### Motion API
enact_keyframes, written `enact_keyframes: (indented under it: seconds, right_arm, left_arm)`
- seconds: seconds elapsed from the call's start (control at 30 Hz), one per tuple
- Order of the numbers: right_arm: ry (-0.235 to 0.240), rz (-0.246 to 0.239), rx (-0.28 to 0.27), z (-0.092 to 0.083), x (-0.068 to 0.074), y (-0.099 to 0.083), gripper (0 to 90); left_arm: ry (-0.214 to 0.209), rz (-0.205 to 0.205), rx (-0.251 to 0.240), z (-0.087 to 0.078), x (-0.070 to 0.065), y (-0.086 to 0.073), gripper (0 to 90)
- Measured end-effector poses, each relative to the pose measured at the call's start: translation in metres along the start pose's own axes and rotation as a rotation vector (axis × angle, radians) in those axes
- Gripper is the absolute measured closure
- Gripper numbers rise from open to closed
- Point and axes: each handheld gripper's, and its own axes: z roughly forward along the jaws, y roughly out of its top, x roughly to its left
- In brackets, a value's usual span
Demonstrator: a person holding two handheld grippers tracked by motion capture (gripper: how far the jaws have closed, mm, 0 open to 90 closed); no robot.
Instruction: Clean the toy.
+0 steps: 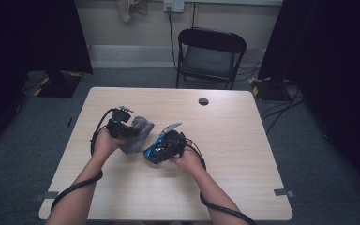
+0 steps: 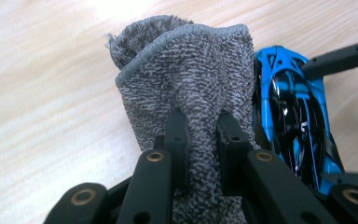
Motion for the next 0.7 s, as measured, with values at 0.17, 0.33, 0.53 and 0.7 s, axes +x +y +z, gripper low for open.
enact_keyframes:
  seconds: [0.17,0.33,0.53,0.7]
  right_arm:
    - [0.000,0.000,-0.001,0.000,0.000,0.000,8.6]
    - [-0.001,0.000,0.004,0.000,0.000,0.000,8.7]
    - [0.000,0.001,0.006,0.000,0.000,0.001,8.6]
    - [0.001,-0.001,-0.001,0.000,0.000,0.000,8.6]
  left_arm:
    - [-0.001,-0.010,0.000,0.011,-0.002,0.011,77.7]
    - [0.006,-0.014,0.006,0.023,-0.004,0.019,77.7]
    - [0.013,-0.014,0.018,0.040,-0.005,0.026,77.8]
    - [0.009,-0.027,0.022,0.054,-0.008,0.029,77.8]
